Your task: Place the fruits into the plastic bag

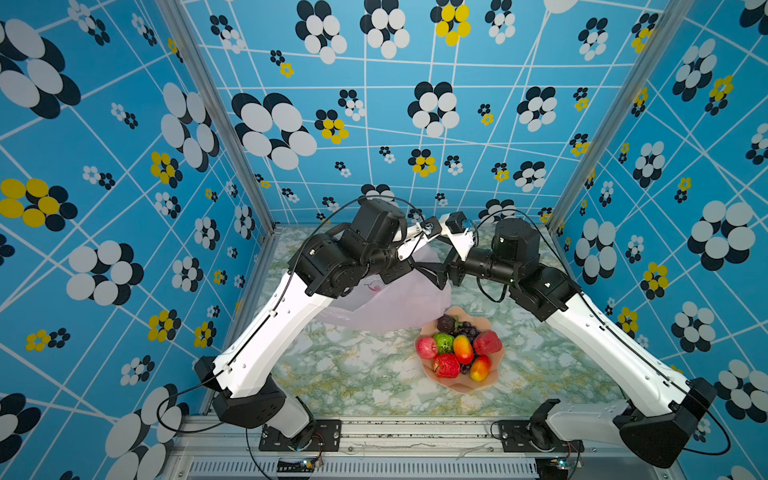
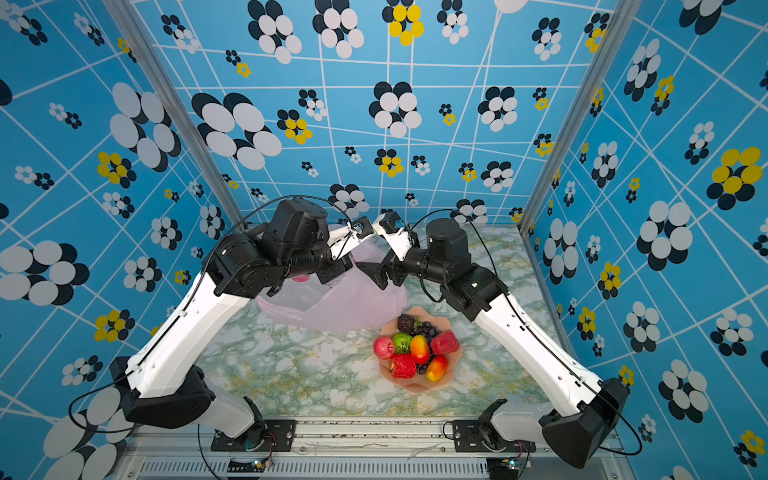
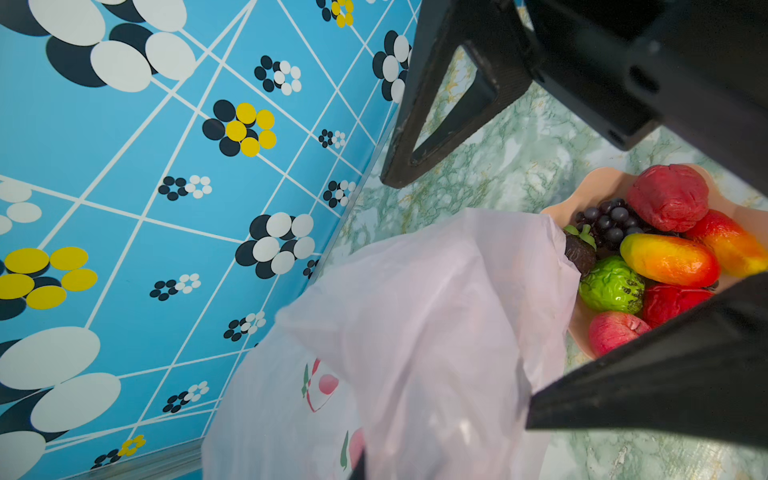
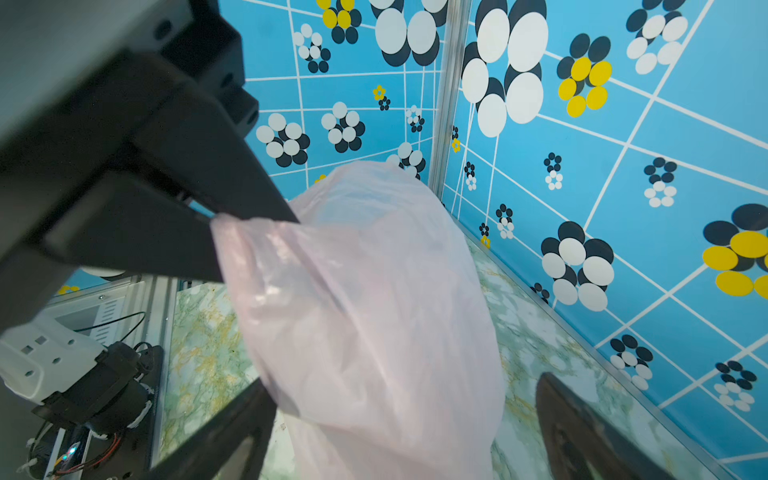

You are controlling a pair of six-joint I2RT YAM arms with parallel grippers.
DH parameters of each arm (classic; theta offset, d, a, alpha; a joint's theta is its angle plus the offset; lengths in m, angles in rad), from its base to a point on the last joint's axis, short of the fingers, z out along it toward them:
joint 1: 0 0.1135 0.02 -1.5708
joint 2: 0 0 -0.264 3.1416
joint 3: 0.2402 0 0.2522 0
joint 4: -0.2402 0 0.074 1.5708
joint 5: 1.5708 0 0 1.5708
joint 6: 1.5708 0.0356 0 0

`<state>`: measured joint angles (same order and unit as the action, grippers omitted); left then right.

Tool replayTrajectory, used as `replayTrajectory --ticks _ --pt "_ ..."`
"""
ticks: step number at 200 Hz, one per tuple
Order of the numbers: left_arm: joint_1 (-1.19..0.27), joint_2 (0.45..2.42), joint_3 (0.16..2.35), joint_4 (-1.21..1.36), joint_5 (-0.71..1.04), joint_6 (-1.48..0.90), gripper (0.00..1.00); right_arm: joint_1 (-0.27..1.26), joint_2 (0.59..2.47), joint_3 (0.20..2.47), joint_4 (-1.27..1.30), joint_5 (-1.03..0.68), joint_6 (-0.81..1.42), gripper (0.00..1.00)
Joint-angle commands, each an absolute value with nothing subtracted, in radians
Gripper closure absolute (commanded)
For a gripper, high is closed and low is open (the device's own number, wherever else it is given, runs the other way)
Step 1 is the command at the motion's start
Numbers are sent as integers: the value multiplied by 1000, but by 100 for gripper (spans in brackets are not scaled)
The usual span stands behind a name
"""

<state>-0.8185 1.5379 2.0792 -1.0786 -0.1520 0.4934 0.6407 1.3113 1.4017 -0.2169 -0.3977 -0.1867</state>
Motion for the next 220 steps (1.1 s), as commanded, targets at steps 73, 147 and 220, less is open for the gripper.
replayTrajectory --ticks 73,147,220 --pt "-820 1323 1877 -964 -120 390 1 634 1363 1383 -7 -380 39 100" --pt "-726 1012 1622 -935 -155 -185 1 633 1275 1260 51 -184 86 100" --pt "-376 684 1252 -961 94 -842 1 632 1178 1240 42 -202 81 100"
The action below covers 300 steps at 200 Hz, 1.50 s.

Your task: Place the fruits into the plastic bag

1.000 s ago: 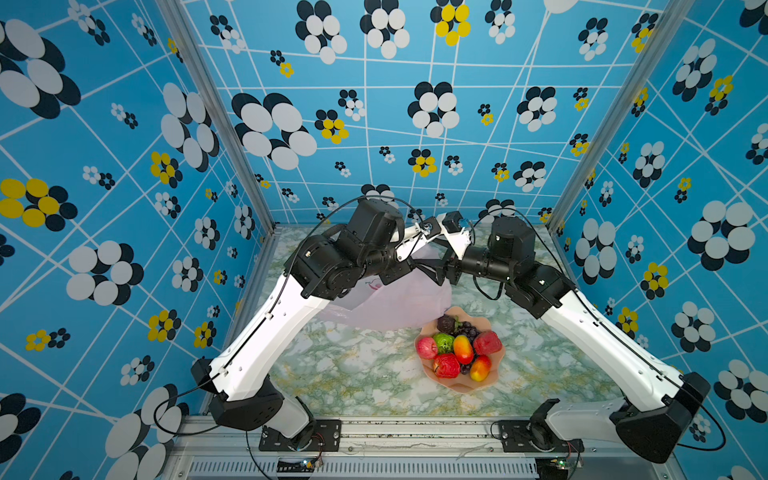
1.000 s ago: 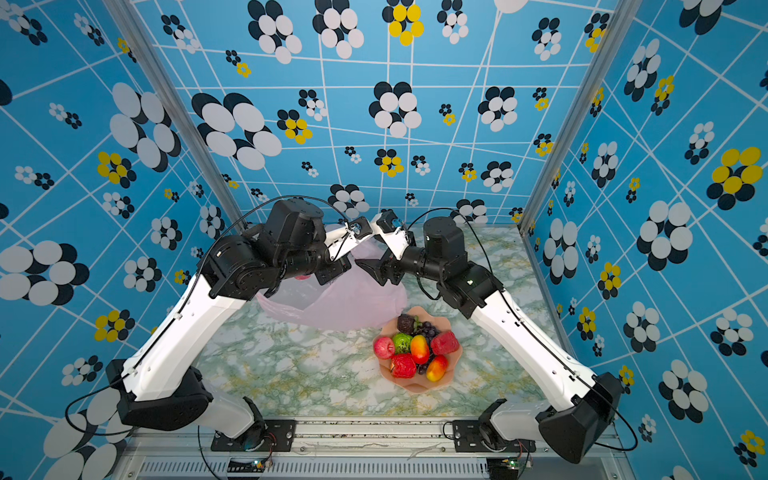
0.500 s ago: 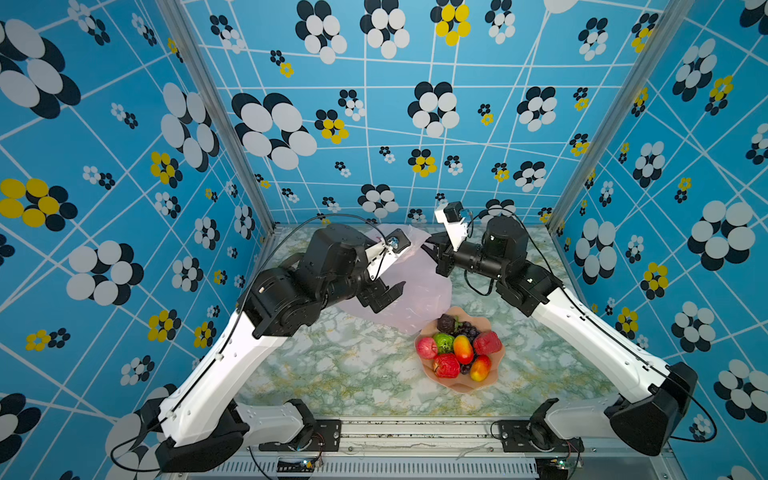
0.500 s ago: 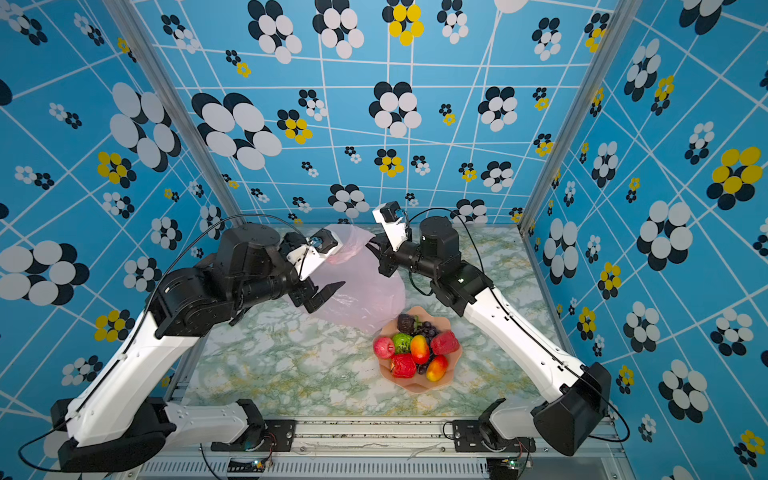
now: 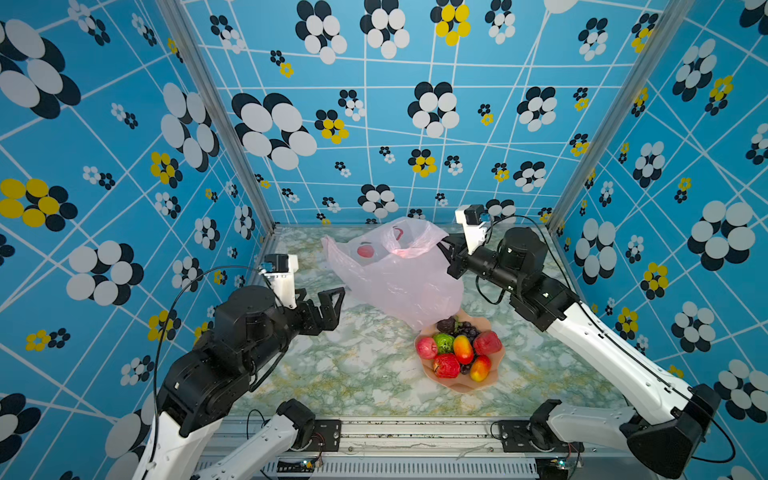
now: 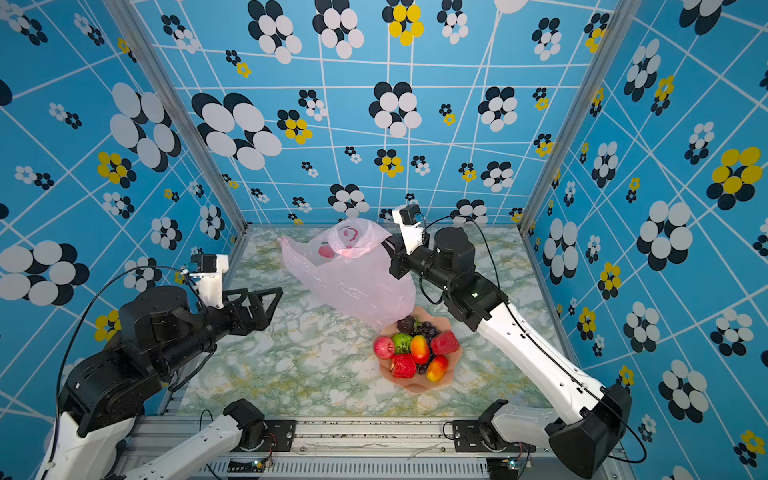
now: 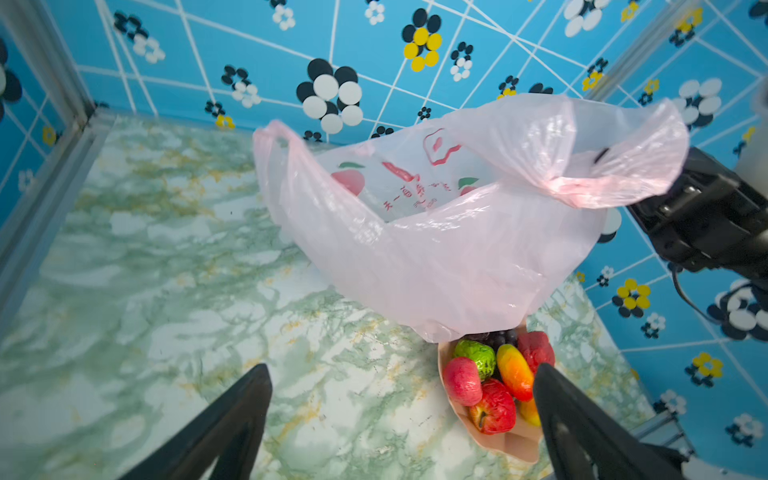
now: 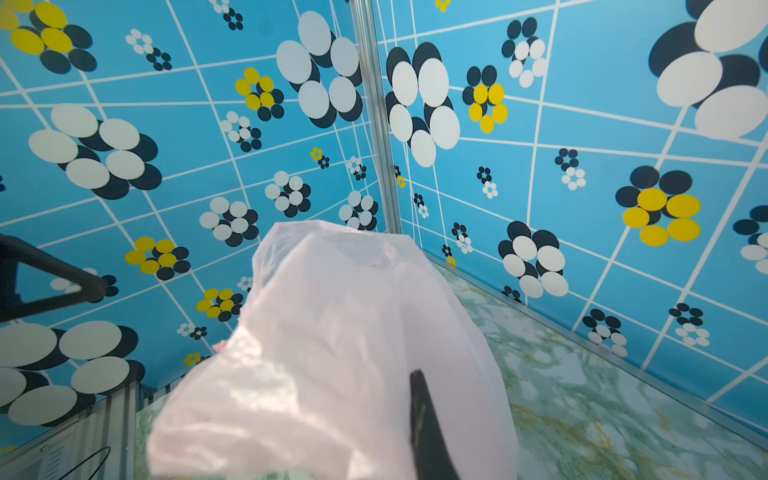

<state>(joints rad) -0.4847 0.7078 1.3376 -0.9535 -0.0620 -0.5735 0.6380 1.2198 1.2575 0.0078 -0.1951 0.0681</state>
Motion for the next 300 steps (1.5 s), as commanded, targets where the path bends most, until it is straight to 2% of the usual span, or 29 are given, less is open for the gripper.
replayTrajectory --ticks 1,28,58,112,159,185,195,208,219,257,264,271,281,290,297,300 --pt "-373 683 1249 -961 100 -848 1 632 1177 1240 43 -202 81 100" --pt "-183 681 1153 -911 326 -928 1 632 1151 1240 37 -262 93 100" --pt "59 717 1050 -692 631 -1037 1 634 1114 1215 43 -387 73 100" --pt "111 869 995 -407 734 -1156 0 633 1032 1131 18 -532 17 100" --pt "163 936 952 -368 789 -1147 4 633 1007 1101 -1 -591 36 100" --pt "163 928 928 -345 801 -1158 10 634 998 1078 5 -596 43 100" --pt "160 927 910 -324 806 -1170 17 633 996 1065 14 -602 48 100" --pt "159 927 879 -277 817 -1193 31 633 993 1046 24 -600 52 100" --pt "150 927 865 -249 820 -1203 50 633 993 1032 25 -598 54 100" --pt "126 969 870 -212 838 -1185 97 632 979 985 58 -552 129 100" --pt "119 976 878 -215 840 -1174 100 631 980 988 51 -539 153 88" --pt "112 980 894 -222 835 -1158 100 631 984 998 25 -514 175 64" --pt "101 978 933 -256 819 -1129 100 632 990 1024 -43 -496 176 39" --pt "85 971 980 -294 797 -1085 100 630 993 1059 -121 -495 152 21" --pt "74 968 1021 -334 779 -1049 100 632 992 1084 -189 -490 123 3" --pt "68 970 1046 -353 771 -1032 100 633 990 1094 -215 -485 109 1"
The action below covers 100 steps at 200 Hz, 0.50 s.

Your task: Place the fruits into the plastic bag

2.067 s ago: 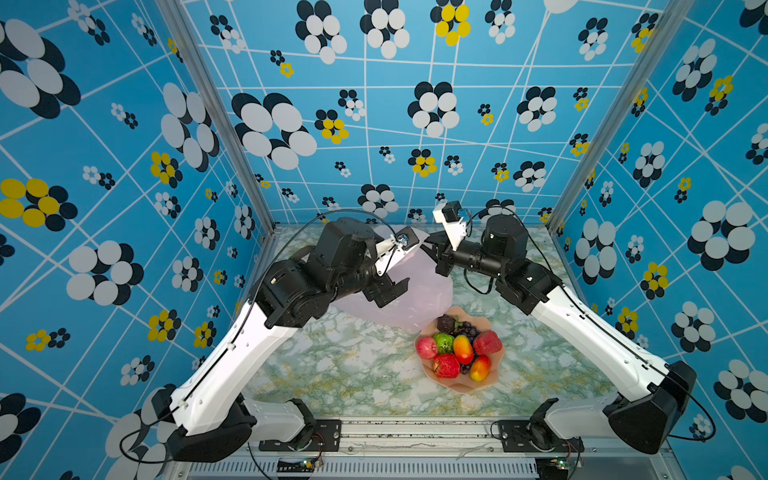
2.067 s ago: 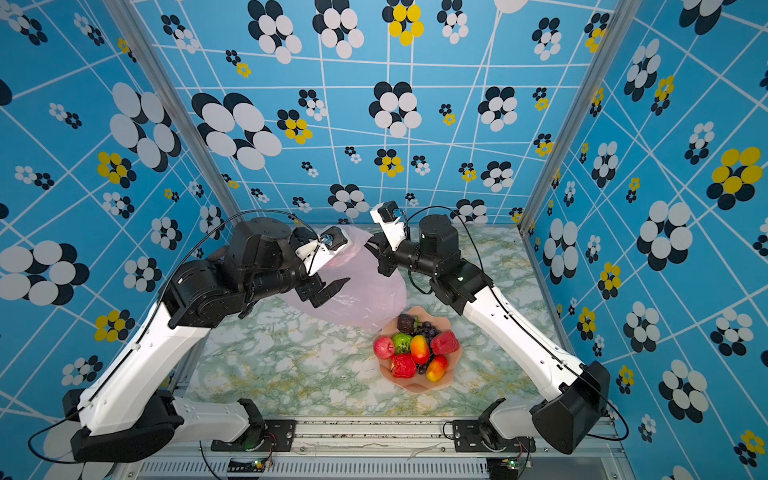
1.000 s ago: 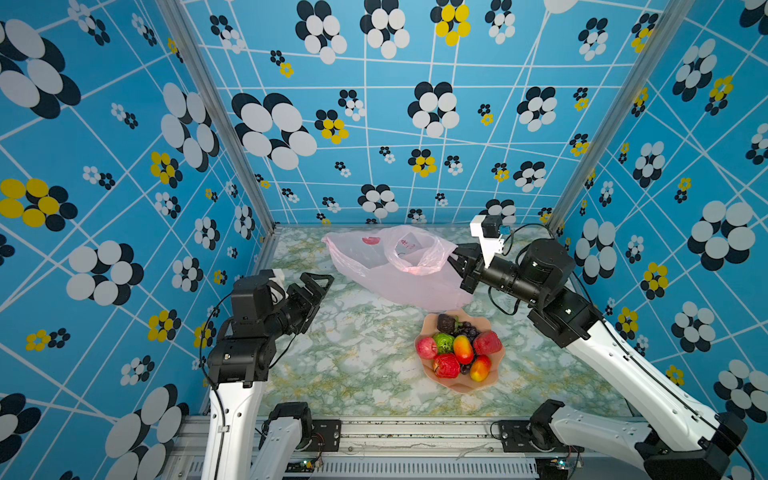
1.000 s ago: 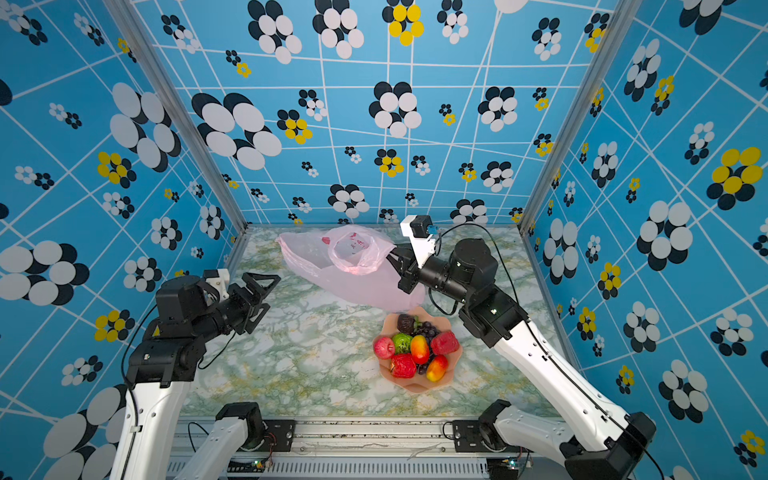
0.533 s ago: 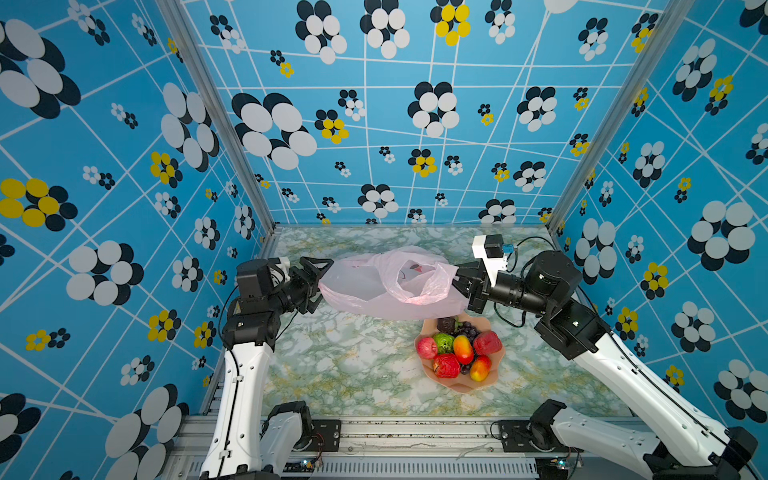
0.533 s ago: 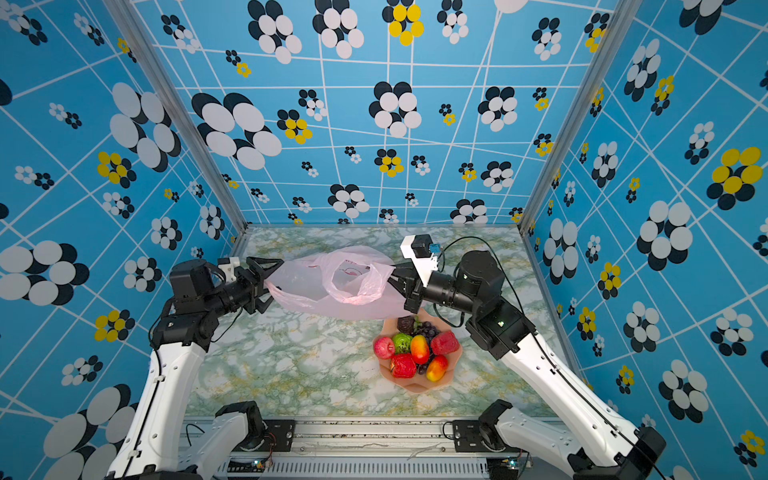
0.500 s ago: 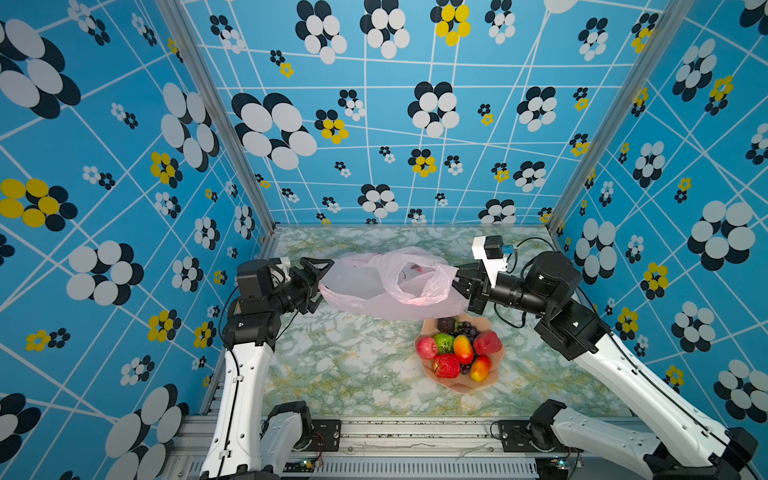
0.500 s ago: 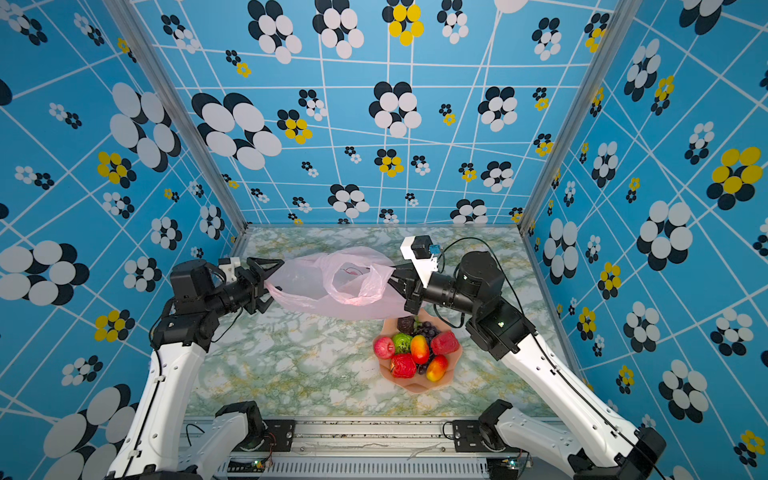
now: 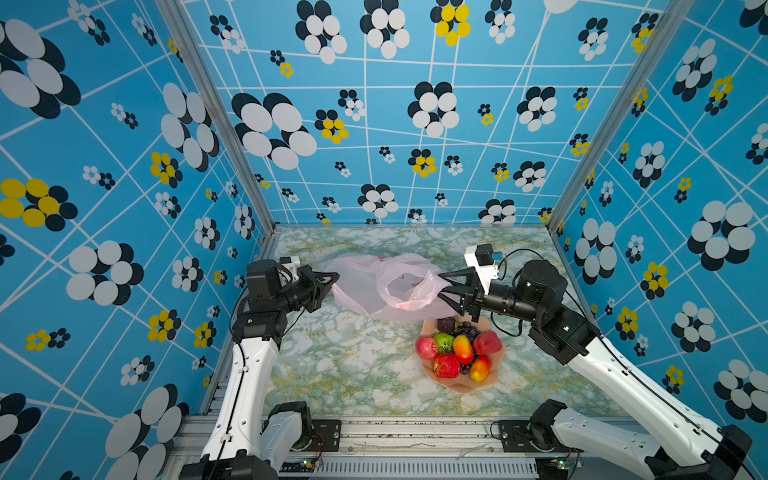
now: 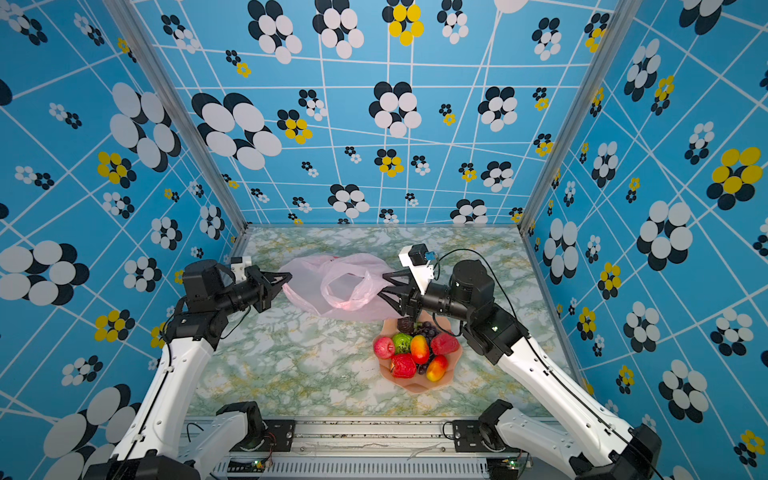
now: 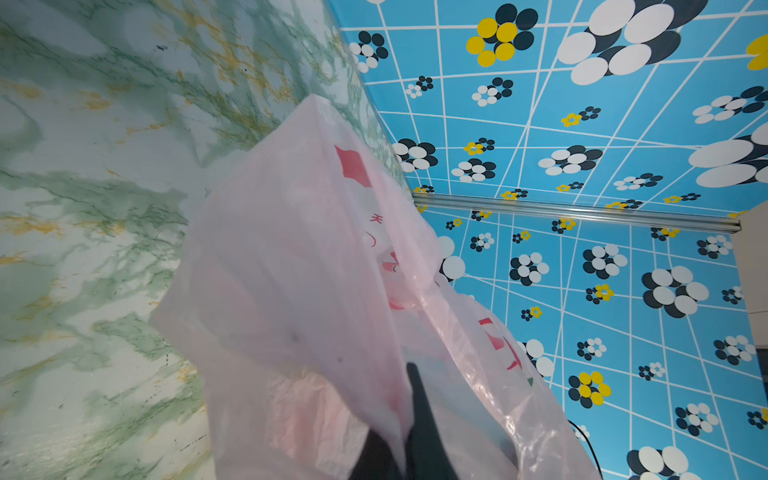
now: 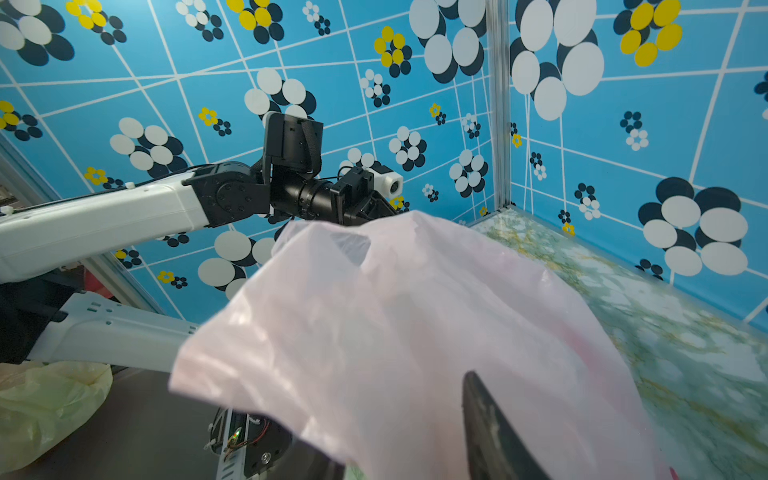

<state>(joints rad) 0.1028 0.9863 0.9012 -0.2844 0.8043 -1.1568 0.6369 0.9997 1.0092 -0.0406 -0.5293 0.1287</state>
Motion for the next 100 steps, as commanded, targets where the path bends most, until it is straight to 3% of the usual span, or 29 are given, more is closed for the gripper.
replayTrajectory --ticks 1,57,100 --pt "65 970 1054 -356 767 -1027 100 633 989 1096 -224 -483 103 1" --pt "-72 1060 1426 -587 703 -783 100 671 918 1200 -442 -317 -64 1" --pt "-171 1100 1508 -616 684 -728 100 699 946 1282 -508 -227 -79 1"
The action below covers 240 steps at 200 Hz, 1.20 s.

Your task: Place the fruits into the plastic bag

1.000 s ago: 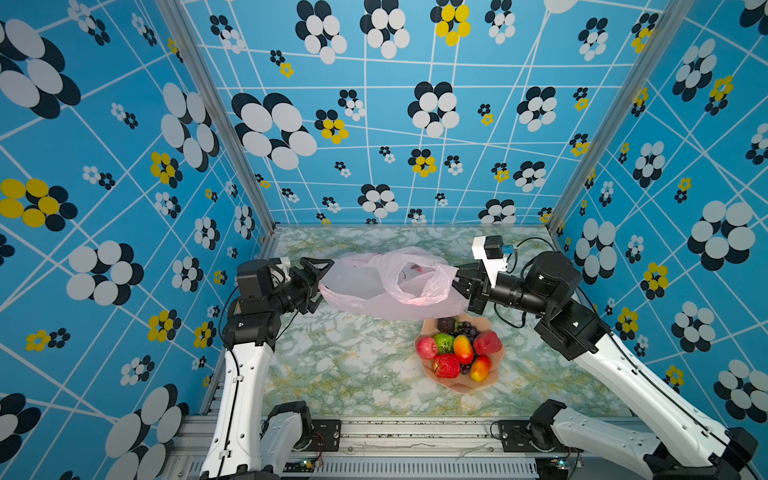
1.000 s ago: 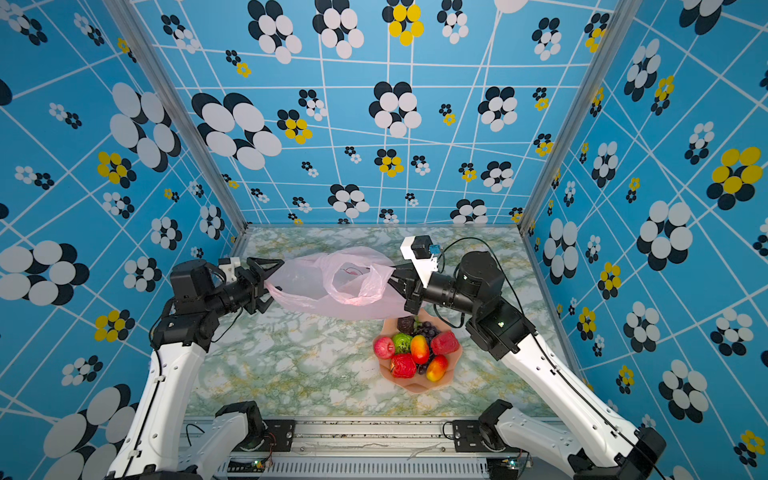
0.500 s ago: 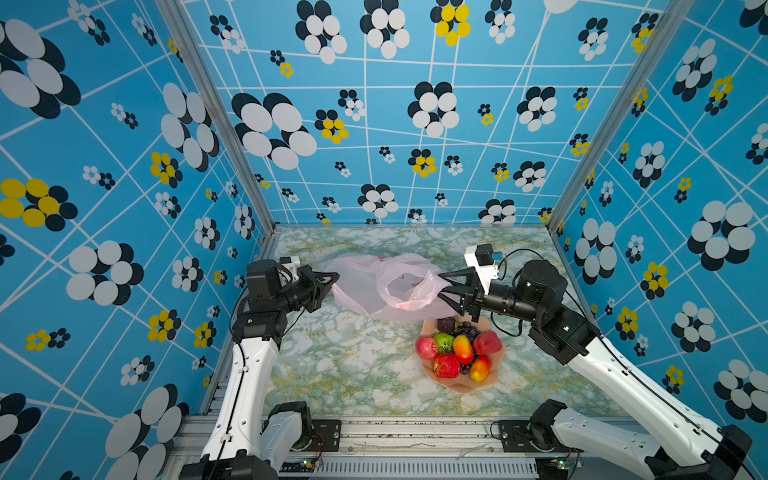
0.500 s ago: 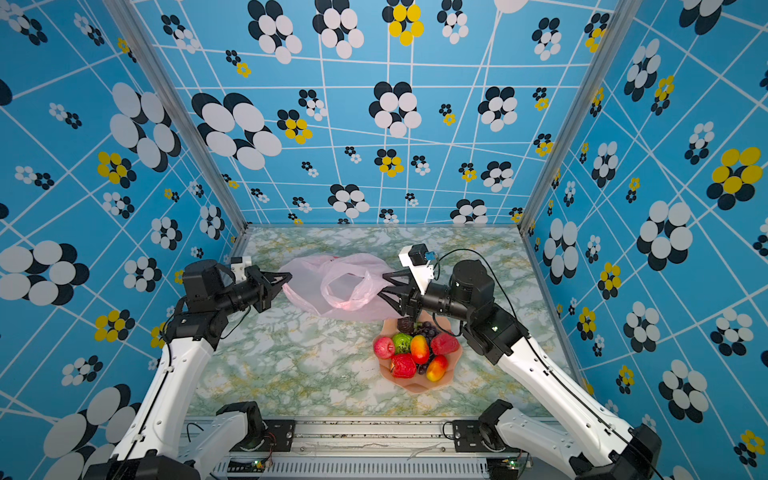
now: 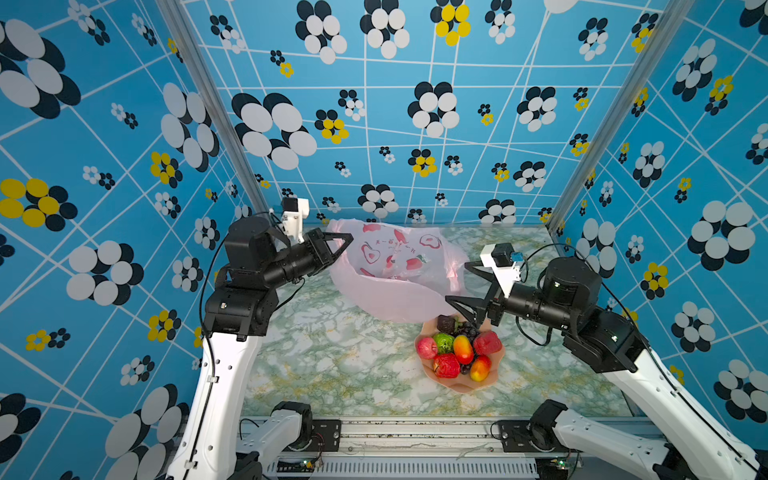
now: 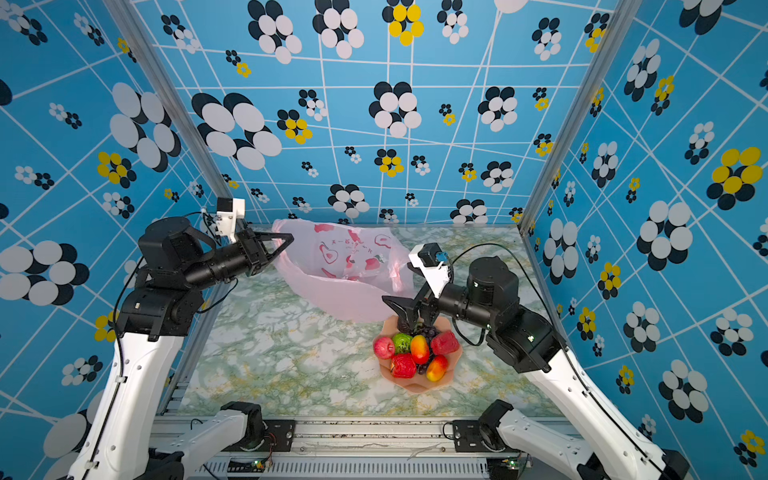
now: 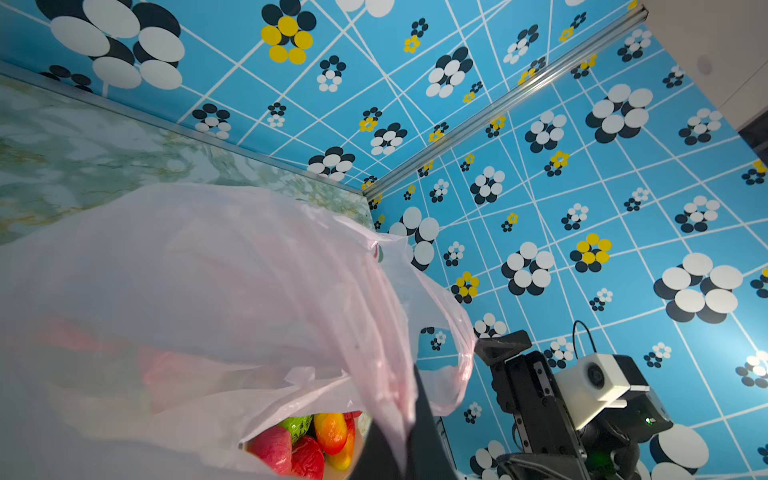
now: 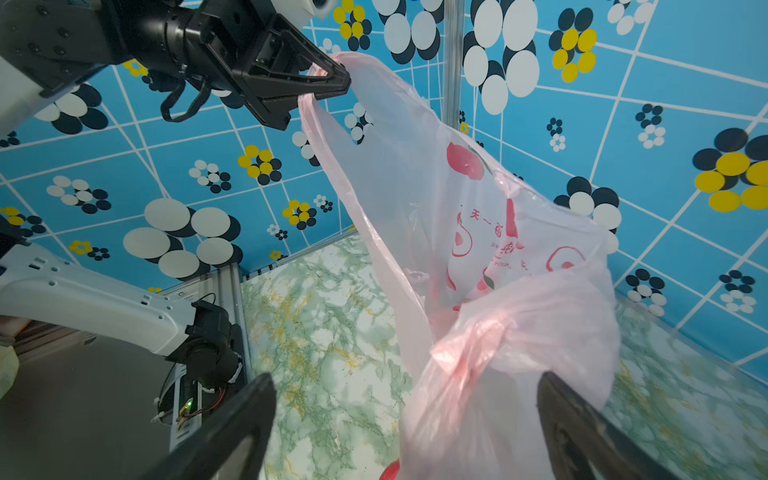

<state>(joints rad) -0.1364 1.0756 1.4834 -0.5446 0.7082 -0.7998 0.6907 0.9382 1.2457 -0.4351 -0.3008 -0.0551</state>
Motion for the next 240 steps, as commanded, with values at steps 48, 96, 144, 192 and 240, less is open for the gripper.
replayTrajectory --ticks 48,96,144,192,240 --pt "-238 1091 1478 -604 672 -730 100 699 1019 1342 -643 -137 131 8" --pt "-310 1096 1478 -614 651 -706 100 699 1156 1458 -978 8 375 6" --pt "-330 1093 1471 -605 643 -706 100 617 1247 1339 -876 -103 464 9" --pt "-338 1086 1448 -598 643 -712 100 557 1327 1304 -878 -140 477 31" --pt "-341 1099 1446 -608 629 -695 100 557 1331 1291 -880 -199 490 82"
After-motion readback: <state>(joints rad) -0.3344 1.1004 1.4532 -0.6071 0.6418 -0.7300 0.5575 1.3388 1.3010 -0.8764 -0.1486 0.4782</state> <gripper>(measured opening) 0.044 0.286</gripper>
